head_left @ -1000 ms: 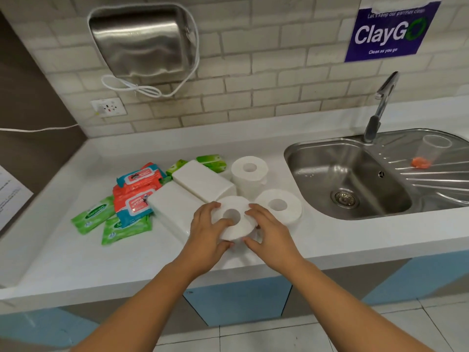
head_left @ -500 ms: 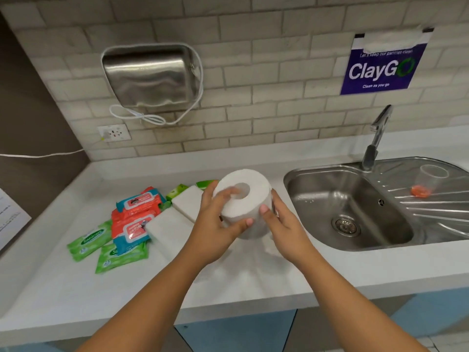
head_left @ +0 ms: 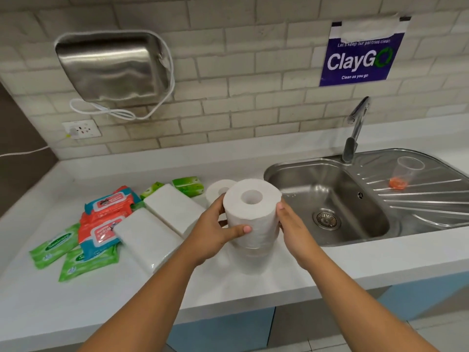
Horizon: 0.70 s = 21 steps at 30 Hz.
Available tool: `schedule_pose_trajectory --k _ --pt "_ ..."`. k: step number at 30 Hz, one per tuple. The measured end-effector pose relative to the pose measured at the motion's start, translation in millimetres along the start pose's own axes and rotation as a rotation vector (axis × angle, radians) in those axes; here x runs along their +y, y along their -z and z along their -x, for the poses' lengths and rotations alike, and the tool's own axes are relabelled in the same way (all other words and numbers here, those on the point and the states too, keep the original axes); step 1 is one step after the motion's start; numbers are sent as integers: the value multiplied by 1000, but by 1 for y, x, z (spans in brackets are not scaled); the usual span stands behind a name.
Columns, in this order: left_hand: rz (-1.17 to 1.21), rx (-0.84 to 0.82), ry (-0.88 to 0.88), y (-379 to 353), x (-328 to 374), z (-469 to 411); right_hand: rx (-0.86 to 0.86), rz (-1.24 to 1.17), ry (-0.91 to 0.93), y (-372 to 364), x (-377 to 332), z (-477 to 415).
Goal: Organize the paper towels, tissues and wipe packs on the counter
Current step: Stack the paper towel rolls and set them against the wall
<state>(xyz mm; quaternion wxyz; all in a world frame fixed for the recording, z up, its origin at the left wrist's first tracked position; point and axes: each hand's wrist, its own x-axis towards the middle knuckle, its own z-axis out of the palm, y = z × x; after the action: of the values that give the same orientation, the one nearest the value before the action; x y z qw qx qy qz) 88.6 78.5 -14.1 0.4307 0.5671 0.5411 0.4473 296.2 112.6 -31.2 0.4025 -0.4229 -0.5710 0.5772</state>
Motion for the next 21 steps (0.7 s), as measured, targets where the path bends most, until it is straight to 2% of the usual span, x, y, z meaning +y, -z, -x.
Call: schedule_pose_trajectory --k 5,10,17,21 --pt "-11 22 32 -10 -15 3 -85 34 -32 6 13 1" --pt "21 -6 43 -15 -26 7 -79 32 -74 11 25 0" --pt "281 187 275 -29 -44 3 34 -125 -313 2 58 -1" --pt "402 174 366 -43 -48 1 18 -168 -331 -10 60 -2"
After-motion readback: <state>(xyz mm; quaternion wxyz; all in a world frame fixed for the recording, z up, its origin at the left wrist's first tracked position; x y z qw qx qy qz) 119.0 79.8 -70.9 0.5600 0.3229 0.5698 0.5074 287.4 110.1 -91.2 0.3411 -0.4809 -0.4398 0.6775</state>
